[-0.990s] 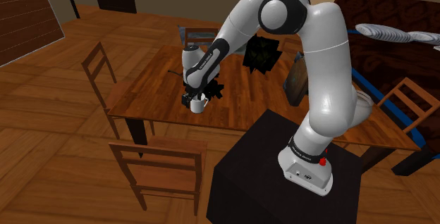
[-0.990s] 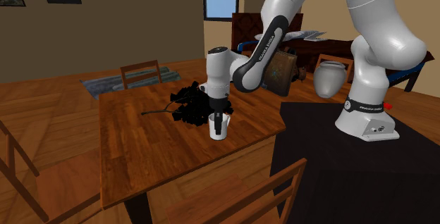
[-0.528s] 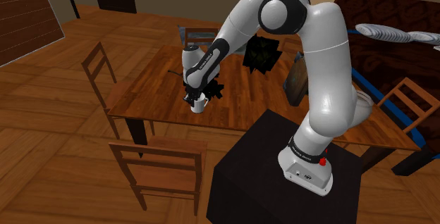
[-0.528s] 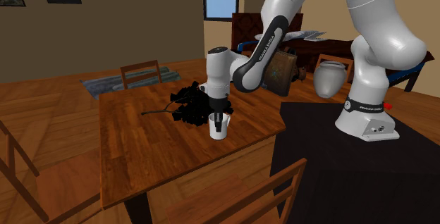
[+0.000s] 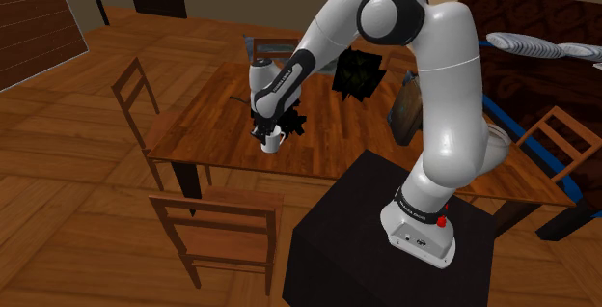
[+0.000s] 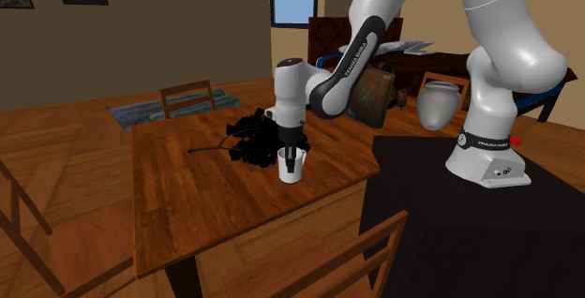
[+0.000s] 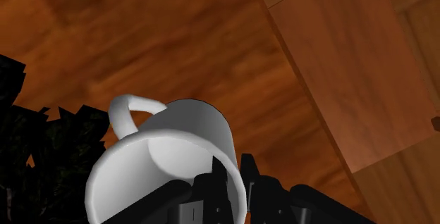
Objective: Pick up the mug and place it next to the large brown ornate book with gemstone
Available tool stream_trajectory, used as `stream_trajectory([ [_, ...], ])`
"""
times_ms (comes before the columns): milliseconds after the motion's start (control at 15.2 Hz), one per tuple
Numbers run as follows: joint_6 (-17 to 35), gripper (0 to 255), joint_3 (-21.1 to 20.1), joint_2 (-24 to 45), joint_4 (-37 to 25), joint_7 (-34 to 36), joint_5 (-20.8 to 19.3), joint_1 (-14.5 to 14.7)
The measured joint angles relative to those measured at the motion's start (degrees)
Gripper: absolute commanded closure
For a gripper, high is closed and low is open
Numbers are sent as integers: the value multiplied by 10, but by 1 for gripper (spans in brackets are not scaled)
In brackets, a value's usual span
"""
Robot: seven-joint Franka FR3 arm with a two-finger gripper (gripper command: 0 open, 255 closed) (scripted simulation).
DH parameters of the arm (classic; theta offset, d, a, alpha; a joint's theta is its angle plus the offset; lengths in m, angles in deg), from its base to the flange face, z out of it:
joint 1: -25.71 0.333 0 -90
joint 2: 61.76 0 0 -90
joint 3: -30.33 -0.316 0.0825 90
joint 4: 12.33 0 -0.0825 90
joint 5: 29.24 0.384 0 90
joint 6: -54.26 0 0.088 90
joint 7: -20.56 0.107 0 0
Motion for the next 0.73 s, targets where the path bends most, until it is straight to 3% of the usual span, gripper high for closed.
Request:
stream_trajectory([
  [726, -60, 255, -9, -71, 10, -12, 13, -6],
])
